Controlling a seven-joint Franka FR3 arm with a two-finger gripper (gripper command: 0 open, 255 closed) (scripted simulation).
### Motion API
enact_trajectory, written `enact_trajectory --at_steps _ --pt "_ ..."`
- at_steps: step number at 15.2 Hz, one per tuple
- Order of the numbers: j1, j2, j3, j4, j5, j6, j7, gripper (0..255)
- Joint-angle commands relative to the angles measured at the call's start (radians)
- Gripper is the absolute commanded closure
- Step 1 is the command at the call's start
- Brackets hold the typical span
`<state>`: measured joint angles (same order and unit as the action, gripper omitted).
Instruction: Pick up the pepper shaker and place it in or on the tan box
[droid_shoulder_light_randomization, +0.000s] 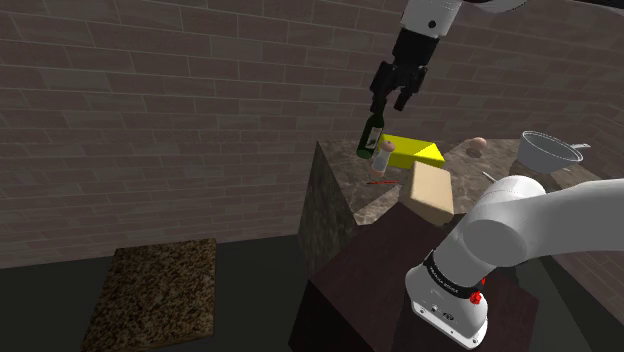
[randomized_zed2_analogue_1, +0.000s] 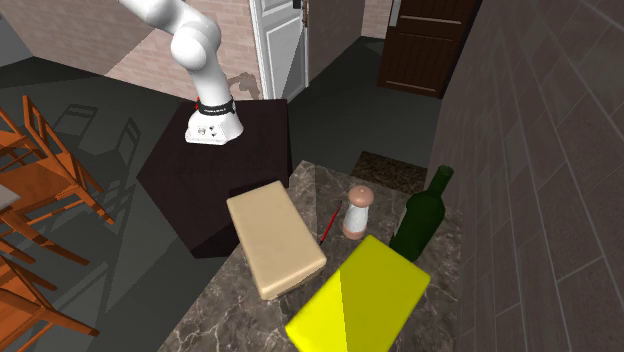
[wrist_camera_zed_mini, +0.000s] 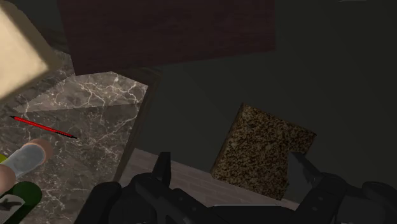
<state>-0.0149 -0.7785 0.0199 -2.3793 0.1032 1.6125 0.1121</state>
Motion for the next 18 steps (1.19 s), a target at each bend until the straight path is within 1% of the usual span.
enact_trajectory --at_steps 1,6,10,18 --pt "0.0 0.0 0.0 0.0 0.0 0.0 0.0 0" --pt "-0.039 0.04 -0.059 -0.082 -0.07 0.117 -0.078 0" --pt "-0.074 0.094 -0.109 -0.128 -0.125 0.218 -0.137 0" --pt "-0.14 0.265 -0.213 -0.161 -0.222 0.435 -0.246 0"
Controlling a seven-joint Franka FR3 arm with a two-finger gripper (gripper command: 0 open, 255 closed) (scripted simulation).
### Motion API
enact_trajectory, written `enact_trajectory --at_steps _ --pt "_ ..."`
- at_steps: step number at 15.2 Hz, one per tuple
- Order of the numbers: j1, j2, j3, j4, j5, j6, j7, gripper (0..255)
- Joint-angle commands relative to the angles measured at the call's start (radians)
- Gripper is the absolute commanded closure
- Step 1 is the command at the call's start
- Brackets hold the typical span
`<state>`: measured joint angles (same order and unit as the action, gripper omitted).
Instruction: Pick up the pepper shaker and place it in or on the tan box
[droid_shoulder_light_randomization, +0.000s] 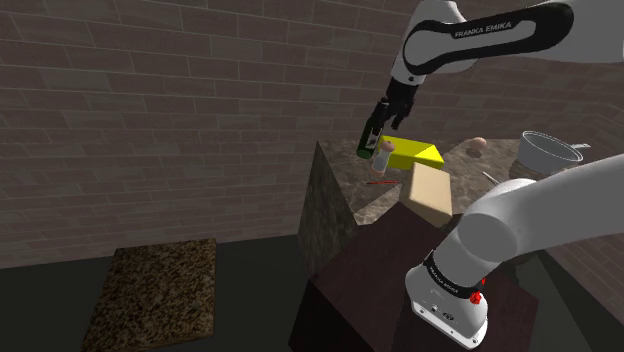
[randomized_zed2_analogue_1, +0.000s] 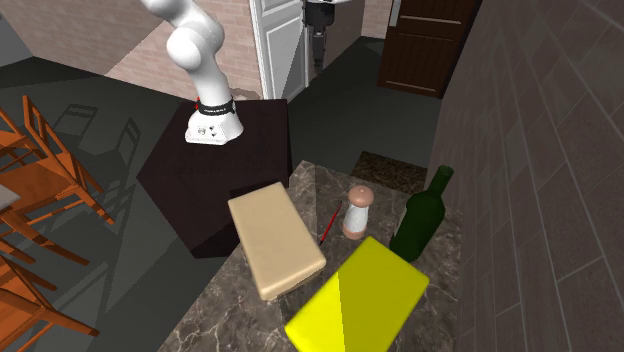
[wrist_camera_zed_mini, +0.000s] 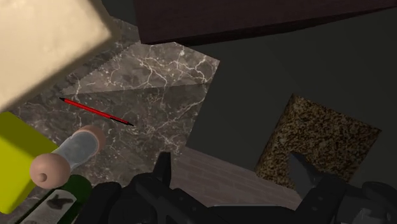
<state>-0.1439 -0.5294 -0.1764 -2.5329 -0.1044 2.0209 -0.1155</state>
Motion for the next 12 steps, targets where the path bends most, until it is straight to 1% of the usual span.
enact_trajectory --at_steps 1,7,12 --pt "-0.019 0.042 -0.03 -0.006 -0.024 0.054 -0.031 0" --pt "-0.057 0.22 -0.109 0.03 -0.065 0.214 -0.111 0" --pt "-0.081 0.387 -0.17 0.093 -0.063 0.335 -0.187 0"
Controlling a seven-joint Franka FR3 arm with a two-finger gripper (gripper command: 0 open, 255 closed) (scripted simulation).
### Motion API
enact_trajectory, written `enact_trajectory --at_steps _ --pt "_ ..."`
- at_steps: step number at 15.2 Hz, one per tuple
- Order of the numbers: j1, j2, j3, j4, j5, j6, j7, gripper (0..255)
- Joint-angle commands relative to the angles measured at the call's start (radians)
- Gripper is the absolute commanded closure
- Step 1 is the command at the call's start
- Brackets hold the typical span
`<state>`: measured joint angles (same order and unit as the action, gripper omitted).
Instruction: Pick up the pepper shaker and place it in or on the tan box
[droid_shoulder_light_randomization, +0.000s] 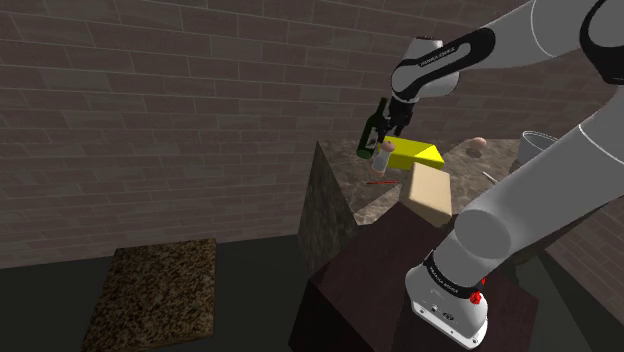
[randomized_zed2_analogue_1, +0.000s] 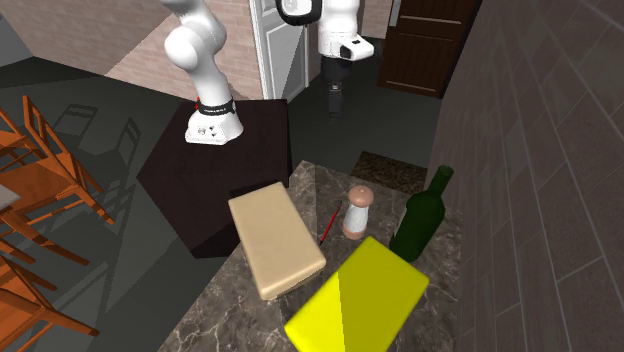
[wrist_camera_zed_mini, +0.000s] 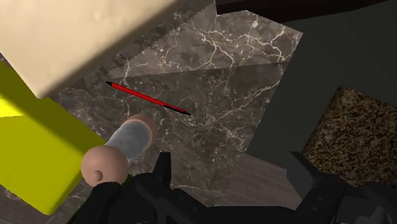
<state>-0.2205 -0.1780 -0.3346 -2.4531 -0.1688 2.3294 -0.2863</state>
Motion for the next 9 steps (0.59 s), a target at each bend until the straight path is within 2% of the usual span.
enact_trajectory --at_steps 1,9 --pt "-0.009 0.071 -0.022 0.03 0.007 0.048 -0.033 0" --pt "-0.071 0.359 -0.07 0.2 0.108 0.187 -0.189 0"
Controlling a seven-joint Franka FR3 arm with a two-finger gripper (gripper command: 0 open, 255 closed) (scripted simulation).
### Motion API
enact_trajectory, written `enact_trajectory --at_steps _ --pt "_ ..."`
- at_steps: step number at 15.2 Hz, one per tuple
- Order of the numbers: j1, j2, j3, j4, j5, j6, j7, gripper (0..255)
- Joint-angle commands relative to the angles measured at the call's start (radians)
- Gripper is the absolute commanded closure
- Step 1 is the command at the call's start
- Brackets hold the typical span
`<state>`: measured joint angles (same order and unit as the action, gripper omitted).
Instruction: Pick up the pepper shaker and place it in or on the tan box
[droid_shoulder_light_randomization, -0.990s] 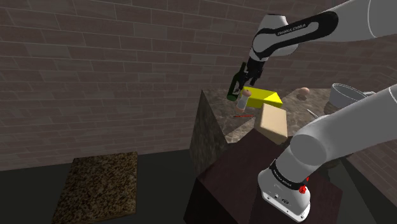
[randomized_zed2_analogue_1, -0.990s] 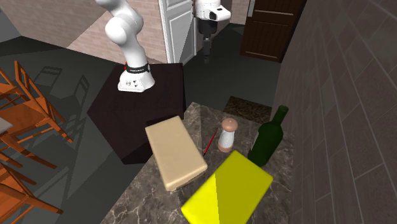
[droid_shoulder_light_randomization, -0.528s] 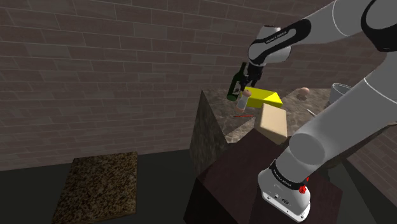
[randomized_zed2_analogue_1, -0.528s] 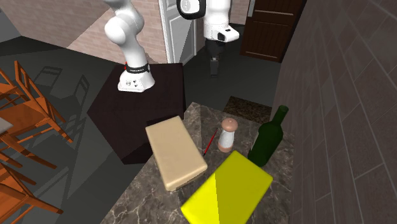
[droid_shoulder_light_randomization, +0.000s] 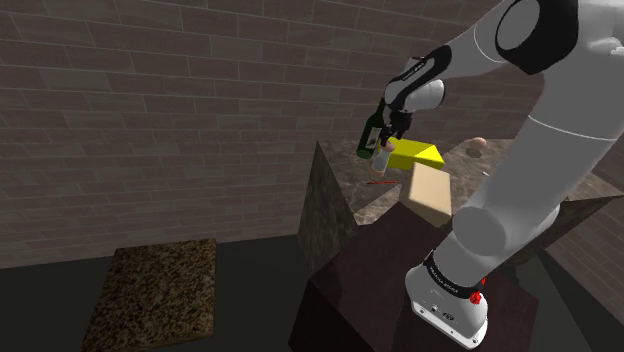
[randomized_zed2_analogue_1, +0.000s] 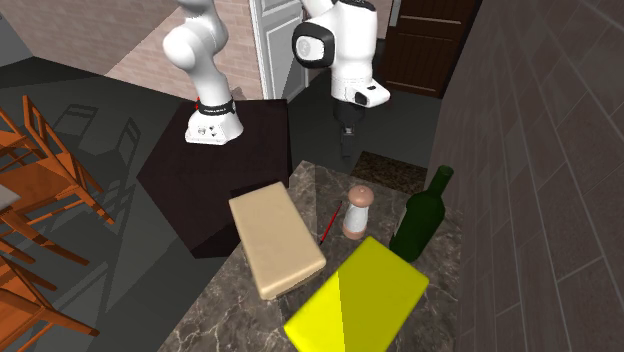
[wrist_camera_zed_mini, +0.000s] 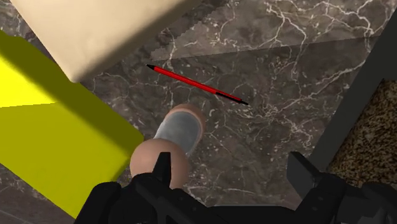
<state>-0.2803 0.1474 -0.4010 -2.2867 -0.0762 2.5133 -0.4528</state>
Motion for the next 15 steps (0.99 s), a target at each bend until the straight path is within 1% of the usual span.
enact_trajectory --at_steps 1,5,13,15 --pt "-0.024 0.069 -0.003 0.06 0.031 0.016 -0.043 0" --pt "-0.083 0.211 0.009 0.177 0.09 0.051 -0.115 0" --pt "-0.122 0.311 0.04 0.202 0.135 0.126 -0.147 0" --pt "-0.122 0.311 0.04 0.202 0.135 0.126 -0.147 0"
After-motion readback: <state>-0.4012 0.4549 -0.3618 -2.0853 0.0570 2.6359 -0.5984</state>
